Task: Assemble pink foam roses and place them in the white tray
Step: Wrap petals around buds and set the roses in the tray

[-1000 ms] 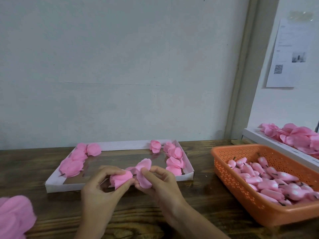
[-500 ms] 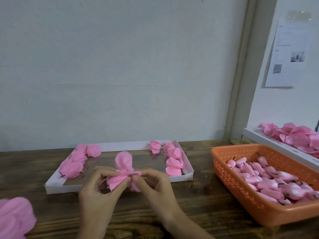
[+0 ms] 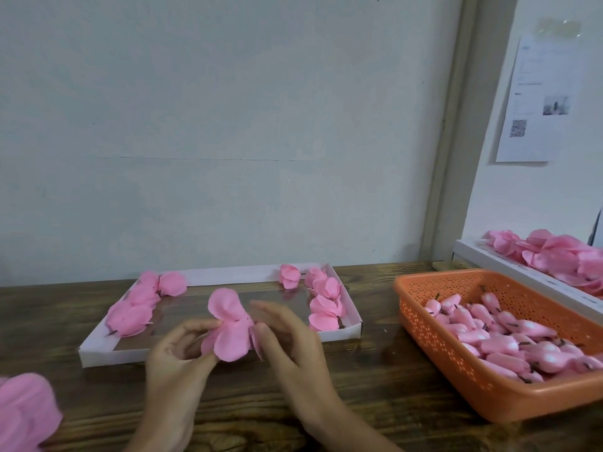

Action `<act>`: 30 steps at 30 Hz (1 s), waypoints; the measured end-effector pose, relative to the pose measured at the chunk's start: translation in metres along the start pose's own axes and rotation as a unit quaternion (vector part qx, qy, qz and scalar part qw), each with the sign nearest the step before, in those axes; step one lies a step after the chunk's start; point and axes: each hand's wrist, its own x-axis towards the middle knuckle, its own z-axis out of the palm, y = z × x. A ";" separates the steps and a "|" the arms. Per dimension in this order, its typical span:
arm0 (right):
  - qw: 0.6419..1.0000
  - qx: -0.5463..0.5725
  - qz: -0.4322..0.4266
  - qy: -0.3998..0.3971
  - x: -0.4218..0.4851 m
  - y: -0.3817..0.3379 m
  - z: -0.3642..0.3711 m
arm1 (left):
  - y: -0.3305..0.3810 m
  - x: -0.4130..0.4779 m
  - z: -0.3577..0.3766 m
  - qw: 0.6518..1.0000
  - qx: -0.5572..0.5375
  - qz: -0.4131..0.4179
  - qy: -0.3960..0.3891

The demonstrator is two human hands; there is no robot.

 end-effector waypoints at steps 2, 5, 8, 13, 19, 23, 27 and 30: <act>0.998 0.051 0.041 -0.014 0.002 0.001 -0.001 | 0.002 -0.001 0.001 1.000 0.026 0.018 0.002; 0.997 0.021 0.041 -0.065 0.004 0.006 -0.002 | 0.004 -0.003 0.004 0.997 0.065 0.045 0.006; 0.996 -0.011 0.056 -0.075 0.003 0.013 -0.001 | 0.004 -0.004 0.006 0.992 0.097 0.084 0.015; 0.991 -0.073 0.093 -0.068 0.003 0.019 -0.001 | 0.000 -0.002 0.005 0.989 0.112 0.092 0.029; 0.993 -0.061 0.066 -0.077 0.002 0.016 0.004 | -0.002 -0.001 0.000 0.988 0.123 0.082 0.035; 0.989 0.012 0.130 -0.065 0.001 0.011 0.004 | 0.001 -0.002 -0.001 0.990 0.121 0.070 0.030; 0.950 0.179 0.256 -0.009 0.005 0.012 0.002 | -0.004 0.003 -0.003 0.987 0.137 0.082 0.015; 0.917 0.259 0.302 0.006 0.005 0.014 0.000 | -0.006 0.004 -0.005 0.984 0.150 0.098 0.006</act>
